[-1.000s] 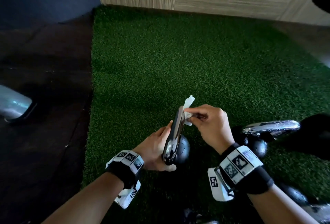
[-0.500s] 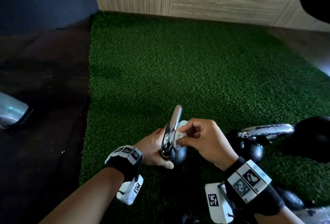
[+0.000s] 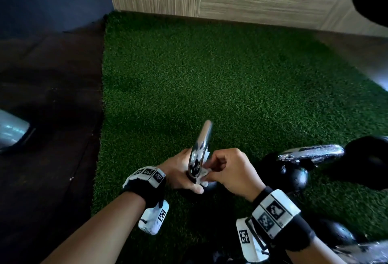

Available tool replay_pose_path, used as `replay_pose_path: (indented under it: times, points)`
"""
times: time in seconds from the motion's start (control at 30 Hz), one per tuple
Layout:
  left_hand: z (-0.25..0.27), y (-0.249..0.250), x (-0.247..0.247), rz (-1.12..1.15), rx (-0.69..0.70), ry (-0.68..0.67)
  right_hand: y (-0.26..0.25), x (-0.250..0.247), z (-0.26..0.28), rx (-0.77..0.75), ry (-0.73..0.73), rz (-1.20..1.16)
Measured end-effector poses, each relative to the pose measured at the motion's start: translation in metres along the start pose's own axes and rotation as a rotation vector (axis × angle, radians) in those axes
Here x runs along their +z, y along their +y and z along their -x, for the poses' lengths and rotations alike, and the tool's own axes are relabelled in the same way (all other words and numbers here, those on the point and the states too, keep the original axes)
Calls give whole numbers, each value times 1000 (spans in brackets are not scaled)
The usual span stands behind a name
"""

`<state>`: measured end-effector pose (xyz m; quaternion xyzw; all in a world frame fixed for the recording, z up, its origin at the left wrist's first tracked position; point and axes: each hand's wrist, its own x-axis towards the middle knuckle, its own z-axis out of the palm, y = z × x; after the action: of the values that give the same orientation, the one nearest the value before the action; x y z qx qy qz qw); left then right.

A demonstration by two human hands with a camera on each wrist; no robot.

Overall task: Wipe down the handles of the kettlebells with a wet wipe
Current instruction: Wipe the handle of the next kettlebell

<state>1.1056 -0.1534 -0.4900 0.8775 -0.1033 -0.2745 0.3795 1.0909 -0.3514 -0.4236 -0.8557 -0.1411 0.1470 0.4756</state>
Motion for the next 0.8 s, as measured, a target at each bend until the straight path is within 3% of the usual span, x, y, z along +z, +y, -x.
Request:
replay_pose_path:
  times: [0.13, 0.37, 0.47, 0.63, 0.8]
  points:
    - [2, 2, 0, -23, -52, 5, 1, 5, 2, -6, 35, 61]
    - [9, 2, 0, 13, 119, -20, 11, 2, -3, 51, -38, -67]
    - [13, 0, 3, 1, 94, 44, 13, 1, -7, 54, -138, 18]
    - [19, -2, 7, -175, 156, 30, 2, -4, -7, -86, -341, -31]
    - [27, -15, 23, -273, 229, 109, 10, 10, -1, -32, -441, -52]
